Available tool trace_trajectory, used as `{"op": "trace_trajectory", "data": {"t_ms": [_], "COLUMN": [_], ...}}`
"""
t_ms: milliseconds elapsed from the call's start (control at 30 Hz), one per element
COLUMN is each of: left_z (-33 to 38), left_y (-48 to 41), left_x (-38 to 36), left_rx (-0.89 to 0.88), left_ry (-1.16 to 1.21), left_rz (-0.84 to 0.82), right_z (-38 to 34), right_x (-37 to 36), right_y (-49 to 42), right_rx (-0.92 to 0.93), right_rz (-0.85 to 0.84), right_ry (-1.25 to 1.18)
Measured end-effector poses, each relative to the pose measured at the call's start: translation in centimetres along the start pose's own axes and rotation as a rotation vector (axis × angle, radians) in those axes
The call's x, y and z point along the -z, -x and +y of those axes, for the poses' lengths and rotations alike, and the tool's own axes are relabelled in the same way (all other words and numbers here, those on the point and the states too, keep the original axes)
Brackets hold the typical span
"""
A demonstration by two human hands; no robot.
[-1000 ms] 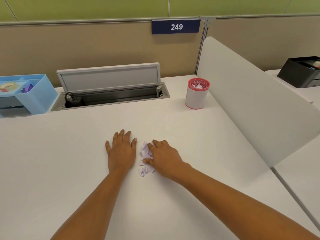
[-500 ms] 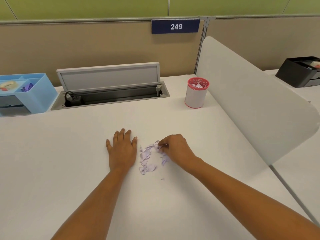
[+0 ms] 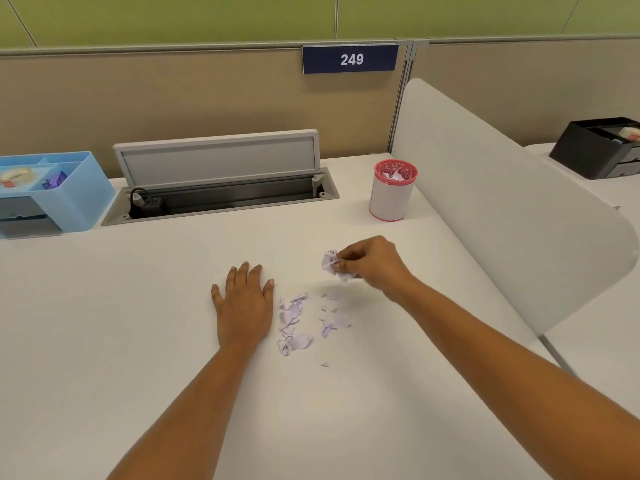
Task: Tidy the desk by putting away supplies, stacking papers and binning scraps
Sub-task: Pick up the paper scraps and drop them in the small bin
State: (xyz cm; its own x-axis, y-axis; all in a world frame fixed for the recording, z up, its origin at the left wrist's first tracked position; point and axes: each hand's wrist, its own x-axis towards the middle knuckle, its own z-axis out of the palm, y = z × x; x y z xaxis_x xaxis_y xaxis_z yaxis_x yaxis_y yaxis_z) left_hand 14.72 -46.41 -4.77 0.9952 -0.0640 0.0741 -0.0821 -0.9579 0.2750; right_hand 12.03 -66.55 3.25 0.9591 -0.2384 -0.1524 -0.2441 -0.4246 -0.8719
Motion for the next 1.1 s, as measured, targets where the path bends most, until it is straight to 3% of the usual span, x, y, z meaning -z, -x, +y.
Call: {"op": "trace_trajectory", "data": {"t_ms": [300,467,800,1000,1100], "left_z": [0.0,0.0,-0.2,-0.2,-0.2], "left_y": [0.0,0.0,-0.2,-0.1,-0.1], "left_x": [-0.1,-0.1,-0.4,-0.5,-0.5], "left_rx": [-0.001,0.0,0.002,0.01,0.013], "left_ry": [-0.018,-0.019,0.009,0.021,0.027], "left_rz": [0.013,0.018,0.031,0.039,0.041], "right_z": [-5.4,-4.8,-4.8,-5.5,-4.3], "right_x": [8.6,11.1,11.8,12.1,11.0], "right_y": [-7.4,-13.1,-17.4,-17.3,-17.8], "right_rx": [0.084,0.025,-0.022,-0.088,-0.059], "right_rz": [0.349,0.535,0.253,0.033,0.01], "right_ry": [-0.119,0.152,0.757,0.99,1.066]}}
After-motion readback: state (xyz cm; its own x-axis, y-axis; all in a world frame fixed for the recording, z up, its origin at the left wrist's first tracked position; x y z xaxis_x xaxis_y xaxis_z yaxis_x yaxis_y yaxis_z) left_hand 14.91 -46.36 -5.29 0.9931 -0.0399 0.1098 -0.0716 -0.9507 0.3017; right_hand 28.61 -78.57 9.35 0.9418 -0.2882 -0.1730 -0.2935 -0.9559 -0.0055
